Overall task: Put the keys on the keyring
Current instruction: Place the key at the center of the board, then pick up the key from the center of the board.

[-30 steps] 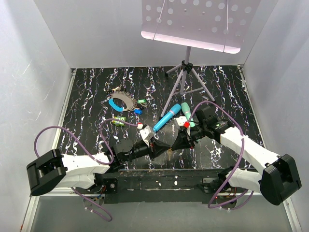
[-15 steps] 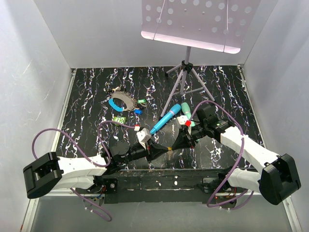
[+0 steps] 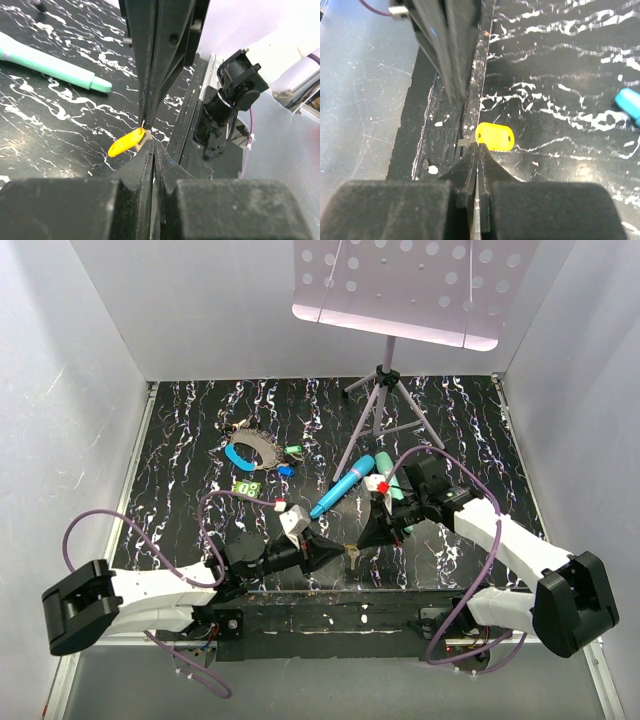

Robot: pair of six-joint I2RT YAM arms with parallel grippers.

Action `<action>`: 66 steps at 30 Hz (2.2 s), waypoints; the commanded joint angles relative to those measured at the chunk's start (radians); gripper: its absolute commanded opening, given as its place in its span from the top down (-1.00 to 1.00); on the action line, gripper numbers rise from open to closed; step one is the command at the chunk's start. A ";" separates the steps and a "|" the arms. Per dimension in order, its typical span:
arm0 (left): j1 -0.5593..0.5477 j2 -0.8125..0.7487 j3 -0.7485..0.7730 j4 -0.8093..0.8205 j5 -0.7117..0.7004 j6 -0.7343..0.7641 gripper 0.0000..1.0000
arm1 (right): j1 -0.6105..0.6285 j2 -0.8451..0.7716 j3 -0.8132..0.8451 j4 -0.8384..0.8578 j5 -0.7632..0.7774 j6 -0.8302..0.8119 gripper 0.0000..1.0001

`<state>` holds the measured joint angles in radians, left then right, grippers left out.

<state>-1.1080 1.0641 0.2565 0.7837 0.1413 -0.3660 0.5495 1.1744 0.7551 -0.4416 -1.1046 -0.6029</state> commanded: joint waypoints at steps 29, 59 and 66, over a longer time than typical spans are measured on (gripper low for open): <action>0.011 -0.558 -0.253 -0.264 -0.216 -0.094 0.94 | -0.014 0.562 0.380 -0.329 0.595 0.187 0.97; 0.011 -0.602 -0.296 -0.256 -0.238 -0.109 0.92 | -0.014 0.649 0.434 -0.325 0.588 0.221 0.60; 0.011 -0.596 -0.293 -0.253 -0.236 -0.110 0.92 | -0.016 0.666 0.452 -0.330 0.600 0.227 0.60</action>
<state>-1.1015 0.4679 0.0551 0.5095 -0.0811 -0.4736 0.5312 1.8263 1.1656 -0.7586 -0.4900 -0.3698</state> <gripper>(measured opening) 0.036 0.197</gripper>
